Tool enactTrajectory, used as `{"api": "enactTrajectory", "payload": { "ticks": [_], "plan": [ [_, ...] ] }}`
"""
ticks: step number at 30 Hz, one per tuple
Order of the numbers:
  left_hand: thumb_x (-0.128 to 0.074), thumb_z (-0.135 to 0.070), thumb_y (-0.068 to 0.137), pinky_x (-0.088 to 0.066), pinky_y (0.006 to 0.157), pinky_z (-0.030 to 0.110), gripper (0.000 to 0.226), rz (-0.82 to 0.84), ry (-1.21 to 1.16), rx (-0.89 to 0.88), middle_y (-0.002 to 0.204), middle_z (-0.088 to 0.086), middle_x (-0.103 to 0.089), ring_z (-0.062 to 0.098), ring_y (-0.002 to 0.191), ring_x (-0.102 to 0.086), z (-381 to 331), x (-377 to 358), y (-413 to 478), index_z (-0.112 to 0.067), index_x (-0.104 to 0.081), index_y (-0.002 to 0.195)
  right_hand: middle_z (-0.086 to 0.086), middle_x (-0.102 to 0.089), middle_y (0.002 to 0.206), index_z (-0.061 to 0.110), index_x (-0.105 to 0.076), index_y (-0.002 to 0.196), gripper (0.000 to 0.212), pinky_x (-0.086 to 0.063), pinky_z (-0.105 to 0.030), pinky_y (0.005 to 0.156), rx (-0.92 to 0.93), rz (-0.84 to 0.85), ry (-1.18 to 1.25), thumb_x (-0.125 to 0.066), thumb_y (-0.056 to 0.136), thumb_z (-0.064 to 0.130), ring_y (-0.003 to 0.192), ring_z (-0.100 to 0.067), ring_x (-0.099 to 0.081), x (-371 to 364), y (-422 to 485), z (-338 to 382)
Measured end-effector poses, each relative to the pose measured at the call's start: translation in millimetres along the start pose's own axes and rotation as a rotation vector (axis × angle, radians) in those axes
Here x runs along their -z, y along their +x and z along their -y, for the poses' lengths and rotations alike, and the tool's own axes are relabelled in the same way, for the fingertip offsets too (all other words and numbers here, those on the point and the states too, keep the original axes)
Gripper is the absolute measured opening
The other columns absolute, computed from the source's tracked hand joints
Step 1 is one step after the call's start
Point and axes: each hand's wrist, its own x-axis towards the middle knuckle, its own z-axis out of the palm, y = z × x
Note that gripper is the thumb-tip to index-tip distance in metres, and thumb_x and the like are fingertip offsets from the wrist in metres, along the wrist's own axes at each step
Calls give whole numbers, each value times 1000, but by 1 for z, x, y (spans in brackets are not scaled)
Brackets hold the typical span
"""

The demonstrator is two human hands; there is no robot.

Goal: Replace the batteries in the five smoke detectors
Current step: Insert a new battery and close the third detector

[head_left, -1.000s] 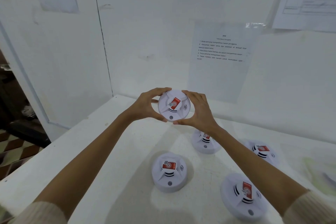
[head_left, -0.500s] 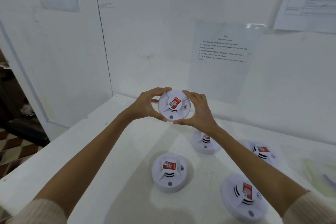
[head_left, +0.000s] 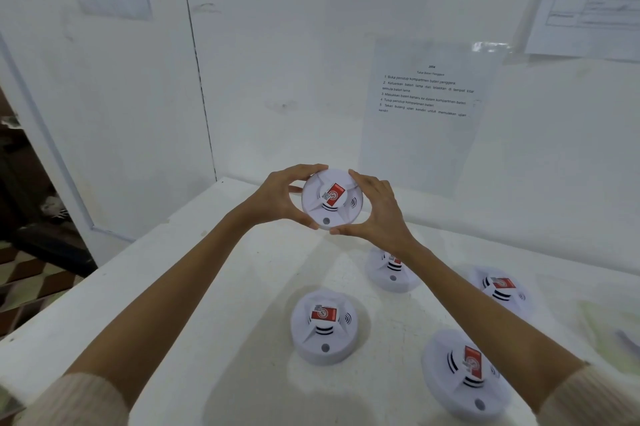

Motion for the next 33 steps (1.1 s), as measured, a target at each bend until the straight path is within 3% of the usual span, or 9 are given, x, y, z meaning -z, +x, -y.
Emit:
{"api": "enactTrajectory", "payload": {
  "ticks": [3, 8, 14, 19, 23, 29, 31, 33],
  "plan": [
    [-90, -11, 51, -46, 85, 8, 91, 9, -2, 22, 129, -8, -51, -4, 111, -51, 1, 0, 0, -21, -46, 130, 2, -49, 130, 13, -39, 137, 100, -27, -4, 89, -26, 14, 20, -87, 53, 40, 108, -7, -37, -2, 0, 0],
    [-90, -8, 52, -47, 84, 8, 89, 34, -13, 95, 124, -4, -55, 9, 110, -55, 9, -6, -3, -18, -48, 131, 1, -49, 132, 15, -45, 134, 90, -45, -23, 92, -94, 67, 104, -87, 56, 30, 114, -14, -43, -5, -7, 1],
    [-90, -5, 51, -46, 82, 6, 91, 99, -30, 218, 122, 0, -58, 11, 108, -55, 28, -20, -7, -12, -49, 132, -8, -46, 136, 13, -45, 135, 92, -44, -44, 99, -268, 198, 96, -87, 56, 30, 122, -24, -45, -26, -17, -11],
    [-90, -5, 50, -47, 89, 14, 93, 167, -32, 309, 126, 5, -58, 14, 111, -56, 49, -35, -14, -8, -48, 133, -10, -43, 139, 10, -39, 139, 91, -32, -34, 107, -332, 316, -5, -84, 62, 31, 127, -24, -40, -39, -23, -15],
    [-90, -4, 51, -46, 93, 21, 95, 219, -34, 362, 128, 3, -56, 15, 115, -54, 58, -44, -16, -9, -46, 135, -9, -43, 140, 10, -37, 139, 90, -29, -27, 104, -382, 396, -25, -83, 65, 31, 128, -21, -38, -46, -28, -19],
    [-91, -11, 49, -51, 82, 18, 93, 269, -48, 404, 118, -7, -58, 15, 109, -58, 65, -47, -17, -16, -49, 133, -7, -51, 133, 10, -44, 135, 83, -34, -26, 100, -438, 416, -2, -83, 64, 29, 122, -20, -44, -48, -30, -21],
    [-88, -4, 55, -51, 77, 14, 87, 275, -55, 406, 115, -8, -59, 13, 105, -59, 66, -47, -17, -17, -50, 131, -7, -55, 128, 10, -49, 130, 84, -37, -28, 98, -448, 422, -18, -84, 60, 37, 119, -21, -48, -50, -29, -18],
    [-87, -1, 57, -50, 74, 12, 82, 286, -70, 413, 113, -11, -60, 7, 101, -60, 66, -47, -18, -22, -51, 128, -6, -59, 123, 11, -52, 128, 95, -42, -33, 97, -459, 415, -31, -74, 48, 59, 114, -21, -51, -55, -28, -22]
  ]
}}
